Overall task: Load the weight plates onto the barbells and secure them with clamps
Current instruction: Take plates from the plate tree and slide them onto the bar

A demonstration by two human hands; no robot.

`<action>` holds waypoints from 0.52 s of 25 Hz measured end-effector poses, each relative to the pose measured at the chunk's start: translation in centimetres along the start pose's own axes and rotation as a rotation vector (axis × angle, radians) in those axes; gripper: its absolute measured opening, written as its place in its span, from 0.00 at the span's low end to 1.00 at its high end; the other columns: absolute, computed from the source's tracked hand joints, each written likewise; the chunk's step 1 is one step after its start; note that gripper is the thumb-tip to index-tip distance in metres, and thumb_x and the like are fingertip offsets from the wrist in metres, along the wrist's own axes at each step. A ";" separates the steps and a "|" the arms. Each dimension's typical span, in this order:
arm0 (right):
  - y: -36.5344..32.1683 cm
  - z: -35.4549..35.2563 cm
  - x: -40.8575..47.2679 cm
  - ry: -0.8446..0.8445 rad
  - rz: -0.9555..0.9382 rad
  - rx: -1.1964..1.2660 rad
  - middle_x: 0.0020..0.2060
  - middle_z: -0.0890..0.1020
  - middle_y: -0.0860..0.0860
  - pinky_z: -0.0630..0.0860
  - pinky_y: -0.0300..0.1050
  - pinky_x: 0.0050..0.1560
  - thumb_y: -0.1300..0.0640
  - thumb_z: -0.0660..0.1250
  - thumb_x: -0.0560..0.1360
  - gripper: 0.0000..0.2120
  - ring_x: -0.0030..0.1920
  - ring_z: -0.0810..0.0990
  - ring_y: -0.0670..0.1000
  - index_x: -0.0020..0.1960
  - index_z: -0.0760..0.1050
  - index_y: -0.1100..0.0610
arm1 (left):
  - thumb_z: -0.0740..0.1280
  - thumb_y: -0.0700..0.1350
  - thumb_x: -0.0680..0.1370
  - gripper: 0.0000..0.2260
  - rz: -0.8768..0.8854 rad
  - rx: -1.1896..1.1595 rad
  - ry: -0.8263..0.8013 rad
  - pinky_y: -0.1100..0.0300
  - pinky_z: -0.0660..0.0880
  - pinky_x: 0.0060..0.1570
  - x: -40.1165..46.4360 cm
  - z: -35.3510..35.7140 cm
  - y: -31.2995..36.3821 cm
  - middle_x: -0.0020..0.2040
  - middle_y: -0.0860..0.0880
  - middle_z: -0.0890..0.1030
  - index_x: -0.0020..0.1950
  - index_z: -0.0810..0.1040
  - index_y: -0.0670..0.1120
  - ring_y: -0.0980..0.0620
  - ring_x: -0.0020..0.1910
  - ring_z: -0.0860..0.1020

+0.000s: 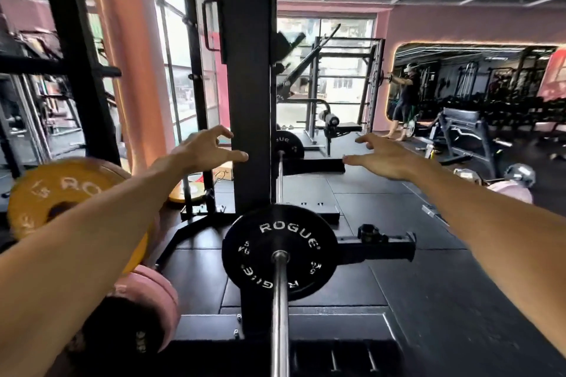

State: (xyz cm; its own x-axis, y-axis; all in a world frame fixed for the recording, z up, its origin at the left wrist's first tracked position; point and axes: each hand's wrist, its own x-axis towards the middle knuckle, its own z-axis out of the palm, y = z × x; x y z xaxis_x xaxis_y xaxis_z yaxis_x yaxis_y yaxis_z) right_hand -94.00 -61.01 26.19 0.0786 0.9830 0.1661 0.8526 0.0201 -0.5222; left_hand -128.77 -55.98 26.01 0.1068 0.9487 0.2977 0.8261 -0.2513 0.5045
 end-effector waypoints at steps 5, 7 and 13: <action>8.2 10.5 6.9 0.002 0.015 0.050 0.74 0.66 0.53 0.65 0.54 0.71 0.35 0.68 0.72 0.38 0.71 0.67 0.58 0.76 0.60 0.48 | 0.73 0.65 0.70 0.31 -0.055 0.029 0.033 0.55 0.66 0.54 4.2 12.2 -7.5 0.69 0.47 0.75 0.70 0.72 0.55 0.45 0.66 0.73; 10.8 14.1 8.4 0.002 0.030 0.058 0.74 0.66 0.54 0.65 0.54 0.71 0.34 0.68 0.71 0.39 0.71 0.67 0.58 0.76 0.60 0.48 | 0.73 0.65 0.70 0.32 -0.065 0.040 0.038 0.55 0.65 0.54 5.1 15.6 -9.7 0.69 0.47 0.75 0.71 0.71 0.55 0.44 0.66 0.73; 17.4 25.9 12.4 -0.016 0.073 0.045 0.74 0.66 0.53 0.64 0.53 0.71 0.32 0.70 0.69 0.43 0.72 0.66 0.57 0.77 0.58 0.47 | 0.74 0.68 0.67 0.40 -0.105 0.028 -0.032 0.51 0.69 0.63 8.8 26.6 -17.5 0.71 0.44 0.73 0.74 0.67 0.53 0.44 0.67 0.72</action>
State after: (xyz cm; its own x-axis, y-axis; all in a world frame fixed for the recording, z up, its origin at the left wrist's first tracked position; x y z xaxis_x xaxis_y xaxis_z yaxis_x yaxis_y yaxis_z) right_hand -91.63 -43.73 -2.52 0.1315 0.9848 0.1132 0.8208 -0.0441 -0.5695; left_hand -127.56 -38.11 -1.73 0.0366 0.9753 0.2179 0.8487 -0.1454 0.5085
